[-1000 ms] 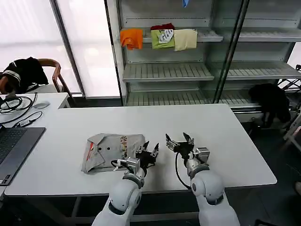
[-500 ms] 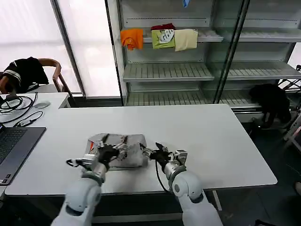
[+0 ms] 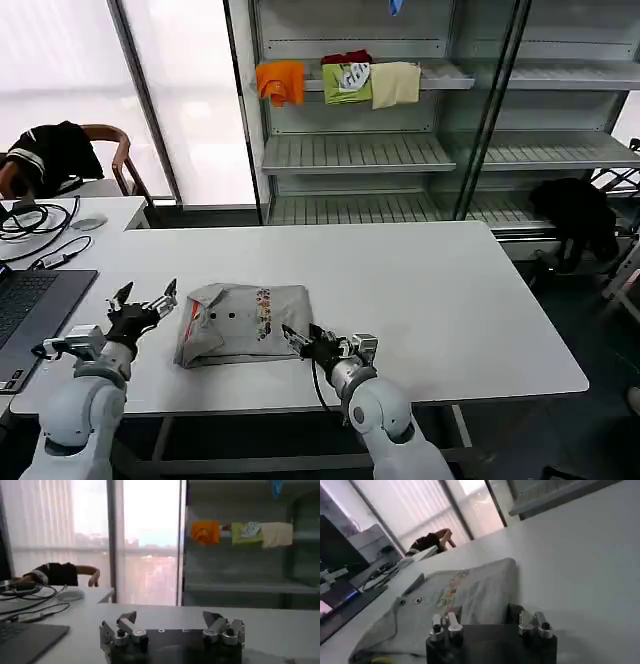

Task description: Fold and organize the clothes.

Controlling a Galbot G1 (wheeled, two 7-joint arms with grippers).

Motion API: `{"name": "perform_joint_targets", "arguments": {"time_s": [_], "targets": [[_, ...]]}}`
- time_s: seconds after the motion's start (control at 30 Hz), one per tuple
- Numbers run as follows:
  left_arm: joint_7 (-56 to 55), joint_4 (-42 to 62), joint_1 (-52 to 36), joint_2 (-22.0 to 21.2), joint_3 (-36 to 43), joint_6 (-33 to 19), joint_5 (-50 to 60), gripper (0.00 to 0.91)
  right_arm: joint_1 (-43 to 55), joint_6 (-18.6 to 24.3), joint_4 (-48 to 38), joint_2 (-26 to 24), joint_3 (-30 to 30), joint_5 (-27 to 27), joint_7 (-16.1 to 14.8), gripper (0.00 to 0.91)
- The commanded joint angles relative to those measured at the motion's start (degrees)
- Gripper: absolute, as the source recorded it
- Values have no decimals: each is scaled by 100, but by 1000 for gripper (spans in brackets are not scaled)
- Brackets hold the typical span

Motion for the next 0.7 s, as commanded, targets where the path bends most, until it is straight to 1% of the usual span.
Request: {"name": "perform_joint_targets", "arguments": {"time_s": [0.03,0.17,0.33,0.47,0.53,0.7], "targets": [[67,320,61,231,-587,-29,-220,907,-44,-36,79,12,-106,106,155,0],[63,338,52,243,-611,-29,-192,907,-82,-36,178,-13,-99,140,325,0],[67,367,59,262,-629,-29,-176,907,-168,-38,306,-92,-67,142,442,0],[68,394,69,272,-647,-37,-174,907,-302,-45,480,-210,91,143,551,0],[74,392,82,282,-659,-38,-178,907,-411,-51,593,-304,172,143,551,0],[100,373,150,305,-671,-56,-166,907,-858,-55,1113,-786,474,220,459,0]]}}
